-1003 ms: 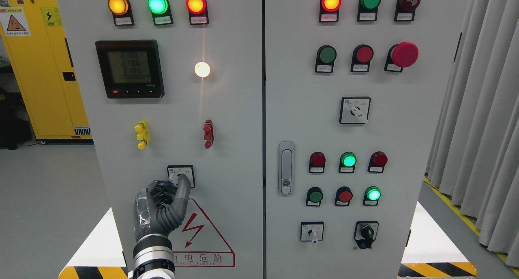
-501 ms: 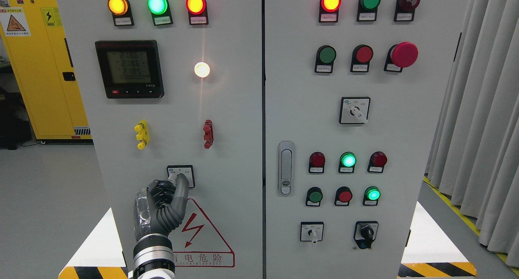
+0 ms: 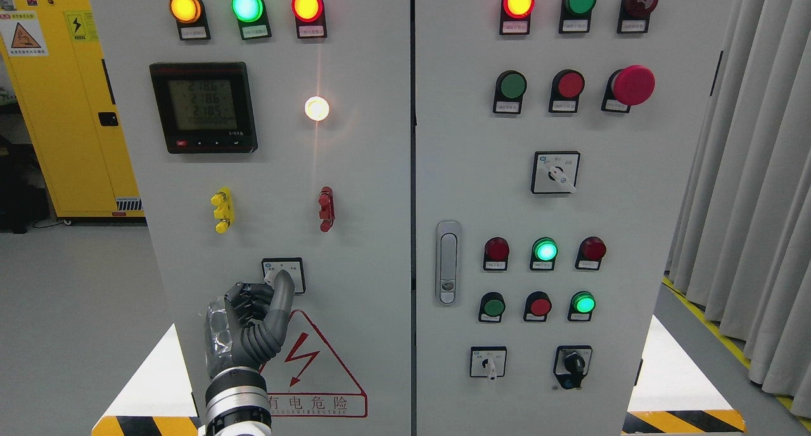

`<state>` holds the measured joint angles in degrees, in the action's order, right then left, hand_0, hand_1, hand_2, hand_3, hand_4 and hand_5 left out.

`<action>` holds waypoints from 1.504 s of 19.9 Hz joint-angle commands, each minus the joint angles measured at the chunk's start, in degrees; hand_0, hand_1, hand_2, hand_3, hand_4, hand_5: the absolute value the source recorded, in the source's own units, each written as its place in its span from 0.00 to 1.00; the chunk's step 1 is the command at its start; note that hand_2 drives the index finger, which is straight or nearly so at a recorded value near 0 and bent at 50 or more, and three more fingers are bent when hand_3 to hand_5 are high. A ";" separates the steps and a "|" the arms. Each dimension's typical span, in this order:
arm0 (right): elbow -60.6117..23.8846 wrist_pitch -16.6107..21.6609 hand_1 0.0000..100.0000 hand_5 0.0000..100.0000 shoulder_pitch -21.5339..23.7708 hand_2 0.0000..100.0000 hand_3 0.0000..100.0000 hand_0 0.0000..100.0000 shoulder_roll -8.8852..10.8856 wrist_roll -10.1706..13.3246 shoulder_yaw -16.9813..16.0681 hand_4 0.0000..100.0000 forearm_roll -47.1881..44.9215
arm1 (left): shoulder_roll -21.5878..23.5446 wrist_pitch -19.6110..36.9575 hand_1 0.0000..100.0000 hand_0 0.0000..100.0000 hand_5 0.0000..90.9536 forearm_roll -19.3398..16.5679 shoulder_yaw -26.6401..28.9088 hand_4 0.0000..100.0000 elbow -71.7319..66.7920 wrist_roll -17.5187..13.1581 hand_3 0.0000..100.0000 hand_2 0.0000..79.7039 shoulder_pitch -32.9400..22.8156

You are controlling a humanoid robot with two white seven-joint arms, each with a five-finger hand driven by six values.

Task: Turn on light switch 1

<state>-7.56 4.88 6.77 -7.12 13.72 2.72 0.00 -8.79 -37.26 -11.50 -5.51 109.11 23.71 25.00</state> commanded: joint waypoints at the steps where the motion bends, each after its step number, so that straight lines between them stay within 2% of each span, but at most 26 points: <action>1: 0.00 -0.04 0.50 0.00 0.00 0.04 0.00 0.00 0.00 -0.01 0.00 0.00 -1.67 | 0.00 0.25 0.51 0.17 0.88 0.16 -0.03 0.87 0.05 0.11 0.91 0.79 -0.13; 3: 0.00 -0.04 0.50 0.00 0.00 0.04 0.00 0.00 0.00 -0.01 0.00 0.00 -1.67 | 0.09 0.25 0.51 0.12 0.88 0.16 -0.12 0.87 0.05 0.11 0.91 0.79 -0.22; 12: 0.00 -0.04 0.50 0.00 0.00 0.04 0.00 0.00 0.00 -0.01 0.00 0.00 -1.67 | 0.26 0.69 0.50 0.04 0.88 0.25 -0.56 0.87 0.40 0.28 0.91 0.80 -1.45; 16: 0.00 -0.04 0.50 0.00 0.00 0.04 0.00 0.00 0.00 -0.01 0.00 0.00 -1.67 | 0.44 5.08 0.50 0.02 0.88 0.34 -0.73 0.87 1.19 1.25 0.91 0.80 -4.51; 21: 0.00 -0.04 0.50 0.00 0.00 0.04 0.00 0.00 0.00 -0.01 0.00 0.00 -1.67 | 0.88 7.54 0.50 0.02 0.88 0.34 -1.17 0.87 3.48 1.34 0.92 0.80 -9.35; 25: 0.00 -0.04 0.50 0.00 0.00 0.04 0.00 0.00 0.00 -0.01 0.00 0.00 -1.67 | 1.67 13.86 0.50 0.01 0.88 0.34 -1.00 0.87 3.92 1.43 0.92 0.80 -15.05; 27: 0.00 -0.04 0.50 0.00 0.00 0.04 0.00 0.00 0.00 -0.01 0.00 0.00 -1.67 | 2.37 18.68 0.49 0.01 0.88 0.86 -0.74 0.87 3.66 1.25 0.92 0.80 -19.96; 30: 0.00 -0.04 0.50 0.00 0.00 0.04 0.00 0.00 0.00 -0.01 0.00 0.00 -1.67 | 3.25 26.59 0.48 0.02 0.89 4.63 0.05 0.90 2.52 0.29 0.93 0.81 -27.78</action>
<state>-7.56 4.88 6.77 -7.12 13.73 2.72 0.00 -7.47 -17.08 -10.07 -6.19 111.54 25.17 8.36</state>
